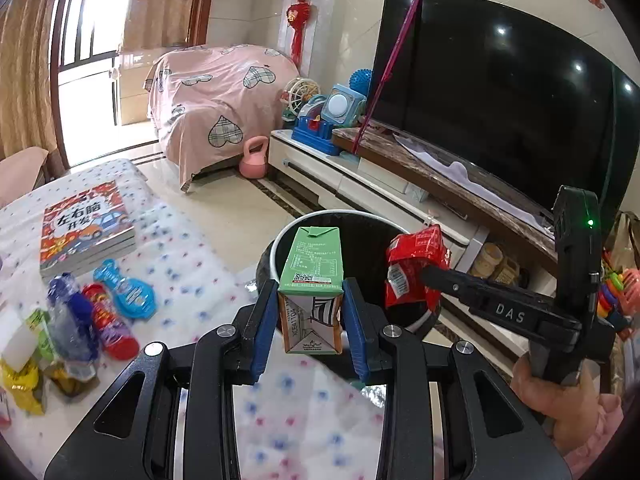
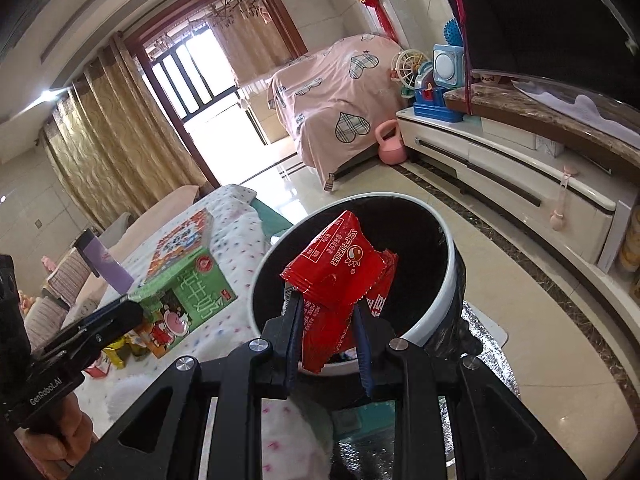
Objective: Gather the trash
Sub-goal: 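Carry both items over the bin and open both grippers to drop them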
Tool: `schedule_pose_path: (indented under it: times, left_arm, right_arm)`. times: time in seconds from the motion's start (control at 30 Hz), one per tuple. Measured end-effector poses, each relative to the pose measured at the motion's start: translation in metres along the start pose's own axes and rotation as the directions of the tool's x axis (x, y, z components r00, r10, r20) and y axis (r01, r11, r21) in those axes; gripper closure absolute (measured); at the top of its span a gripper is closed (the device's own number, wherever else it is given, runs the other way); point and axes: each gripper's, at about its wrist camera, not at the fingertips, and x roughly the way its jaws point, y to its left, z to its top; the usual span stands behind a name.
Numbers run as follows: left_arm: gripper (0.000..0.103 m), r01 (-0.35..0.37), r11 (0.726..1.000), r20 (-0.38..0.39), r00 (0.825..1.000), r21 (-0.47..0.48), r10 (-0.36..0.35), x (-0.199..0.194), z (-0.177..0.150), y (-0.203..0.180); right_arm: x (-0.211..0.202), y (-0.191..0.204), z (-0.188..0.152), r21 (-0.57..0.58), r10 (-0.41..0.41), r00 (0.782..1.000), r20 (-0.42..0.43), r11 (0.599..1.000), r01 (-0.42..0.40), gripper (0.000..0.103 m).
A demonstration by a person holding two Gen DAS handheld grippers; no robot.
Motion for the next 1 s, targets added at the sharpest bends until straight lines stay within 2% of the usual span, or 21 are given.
schedule_pose_path:
  times: [0.6,0.7,0.77,0.83,0.9,0.97,1.0]
  left_arm:
    - [0.072,0.015,1.0,-0.075,0.997,-0.002,-0.015,0.049,0.003,-0.017]
    - [0.067,0.025,1.0,-0.097,0.995,-0.015,-0.026,0.053,0.001,-0.016]
    - [0.052,0.025,0.999,-0.092,0.995,-0.024,-0.027,0.05,0.001,-0.015]
    - [0.044,0.019,0.999,-0.085,0.996,-0.031,-0.022,0.044,0.0,-0.014]
    - [0.043,0.024,0.999,-0.078,0.997,-0.041,-0.028,0.037,-0.001,-0.011]
    - [0.036,0.019,0.998,-0.077,0.997,-0.052,-0.023,0.028,-0.003,-0.007]
    - [0.036,0.017,0.998,-0.072,0.997,-0.06,-0.021,0.023,-0.006,-0.004]
  right_arm:
    - [0.028,-0.019,0.016,-0.038,-0.042,0.996,-0.078,0.998,0.039,0.078]
    - [0.034,-0.021,0.017,-0.033,-0.048,0.994,-0.093,0.998,0.045,0.074]
    - [0.035,-0.024,0.017,-0.018,-0.043,0.994,-0.1,0.999,0.042,0.069]
    - [0.032,-0.026,0.018,-0.006,-0.036,0.995,-0.094,0.999,0.036,0.053]
    - [0.027,-0.025,0.017,0.0,-0.031,0.996,-0.082,1.0,0.031,0.044]
    - [0.023,-0.023,0.016,0.007,-0.027,0.997,-0.071,1.0,0.027,0.041]
    - [0.02,-0.021,0.015,0.013,-0.019,0.998,-0.063,1.0,0.02,0.037]
